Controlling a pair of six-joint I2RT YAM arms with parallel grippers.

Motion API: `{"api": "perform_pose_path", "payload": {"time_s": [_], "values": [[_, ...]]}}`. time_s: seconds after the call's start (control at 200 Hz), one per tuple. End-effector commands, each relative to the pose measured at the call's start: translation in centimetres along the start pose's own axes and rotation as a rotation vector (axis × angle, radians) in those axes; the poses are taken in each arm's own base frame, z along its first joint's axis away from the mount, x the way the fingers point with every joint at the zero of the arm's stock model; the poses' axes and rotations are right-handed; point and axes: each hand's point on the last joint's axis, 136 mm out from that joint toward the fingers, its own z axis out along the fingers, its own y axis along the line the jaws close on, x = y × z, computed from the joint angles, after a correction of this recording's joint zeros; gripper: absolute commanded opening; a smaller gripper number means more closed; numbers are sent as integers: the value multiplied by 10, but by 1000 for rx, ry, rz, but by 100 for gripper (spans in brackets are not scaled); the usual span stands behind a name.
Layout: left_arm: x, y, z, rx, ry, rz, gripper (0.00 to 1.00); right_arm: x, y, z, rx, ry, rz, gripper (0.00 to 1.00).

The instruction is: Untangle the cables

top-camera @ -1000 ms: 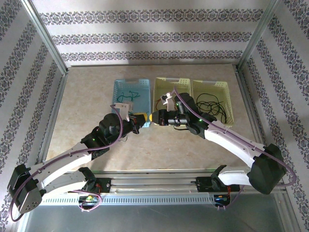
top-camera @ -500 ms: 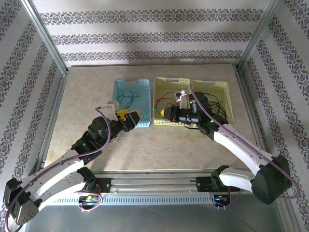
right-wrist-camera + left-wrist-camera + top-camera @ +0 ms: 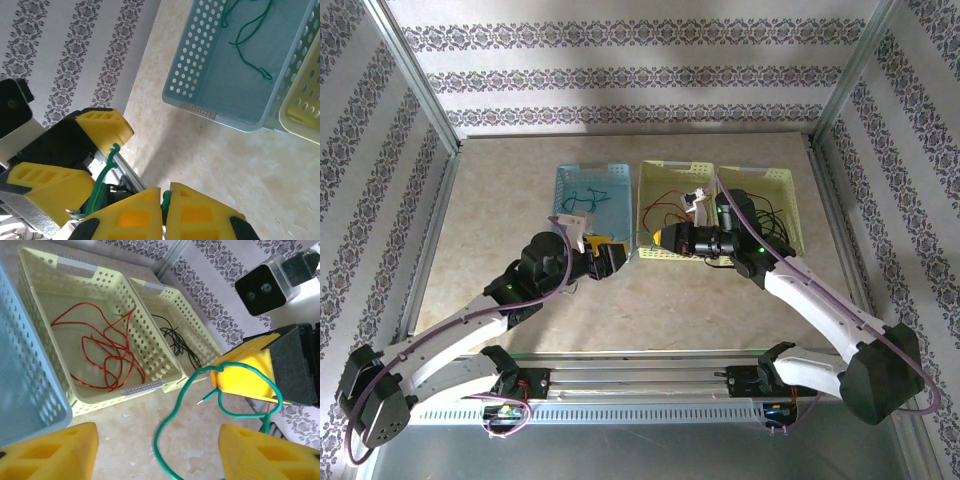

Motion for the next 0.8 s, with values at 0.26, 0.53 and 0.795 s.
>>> {"api": "perform_pose_path", "payload": {"time_s": [0.26,0.53,0.795], "values": [[-3,-7,17,76,-14,-24,20,3,10,-5,-12,-8,-25,2],[-1,37,-2,-189,-3,36,0,-22,-49,-39,313,-216,16,1],[-6,39,-20,-157,-36,-8,0,-24,-57,-43,345,-231,24,6]]}}
